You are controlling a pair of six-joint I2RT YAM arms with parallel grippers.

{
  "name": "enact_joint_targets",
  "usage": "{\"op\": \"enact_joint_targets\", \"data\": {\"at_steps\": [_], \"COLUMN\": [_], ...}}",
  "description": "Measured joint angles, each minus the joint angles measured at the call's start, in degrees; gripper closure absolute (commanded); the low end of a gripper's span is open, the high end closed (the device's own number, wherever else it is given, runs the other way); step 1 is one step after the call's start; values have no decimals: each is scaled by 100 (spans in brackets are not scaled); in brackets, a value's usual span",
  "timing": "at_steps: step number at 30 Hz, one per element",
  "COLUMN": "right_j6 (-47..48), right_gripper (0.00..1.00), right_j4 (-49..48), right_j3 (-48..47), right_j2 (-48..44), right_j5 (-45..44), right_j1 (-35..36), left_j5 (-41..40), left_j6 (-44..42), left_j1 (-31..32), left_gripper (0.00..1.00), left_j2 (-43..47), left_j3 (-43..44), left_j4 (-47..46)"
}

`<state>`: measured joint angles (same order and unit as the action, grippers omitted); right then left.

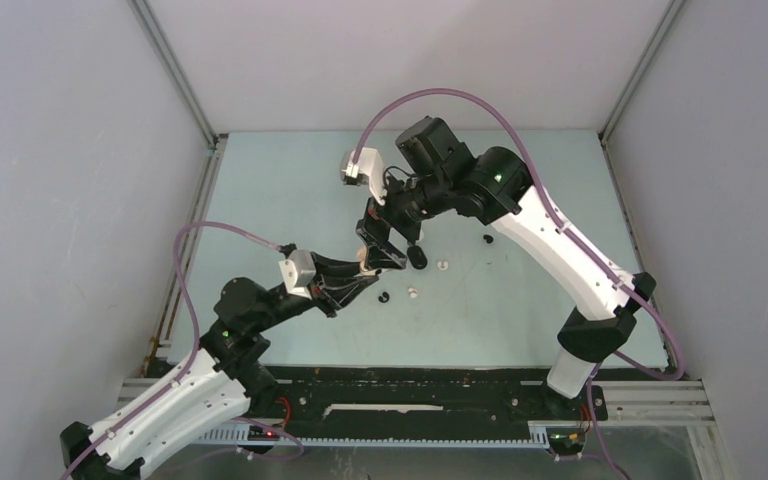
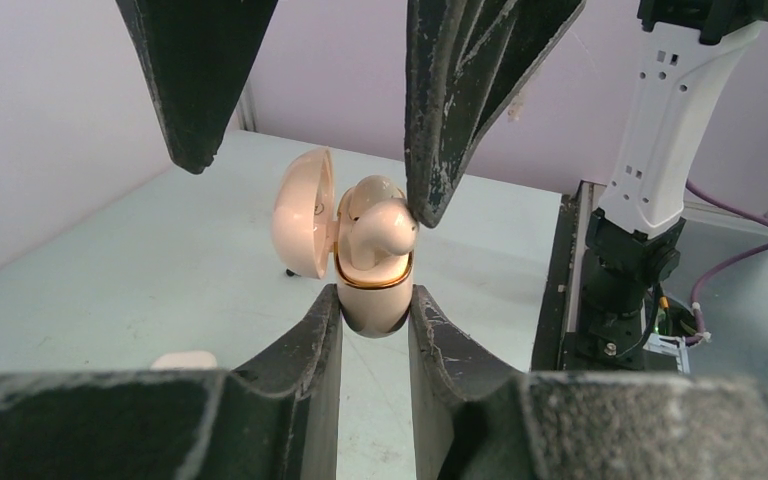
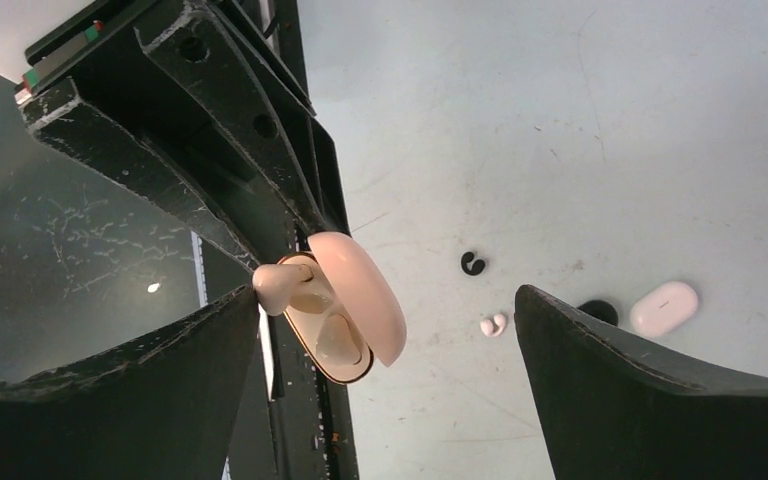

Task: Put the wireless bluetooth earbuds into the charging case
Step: Place the earbud in the charging case, then close the charging case.

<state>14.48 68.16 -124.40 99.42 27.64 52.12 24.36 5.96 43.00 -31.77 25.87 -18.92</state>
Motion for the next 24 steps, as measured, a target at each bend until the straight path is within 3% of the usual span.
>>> {"op": "enact_joint_targets", "data": {"at_steps": [13,24], "right_j6": [46,822], "right_gripper": [0,0], "right_j4": [11,450], "right_j3": [190,197], "right_j2": [-35,-87], "right_j5": [-142,671], "right_j1": [-136,-17], "left_j5": [-2,31], "left_j6": [2,4], "left_j1": [-4,0], "left_gripper": [100,100], "left_j2": [-11,-11], "left_j3": [0,0], "left_j4": [44,37]}}
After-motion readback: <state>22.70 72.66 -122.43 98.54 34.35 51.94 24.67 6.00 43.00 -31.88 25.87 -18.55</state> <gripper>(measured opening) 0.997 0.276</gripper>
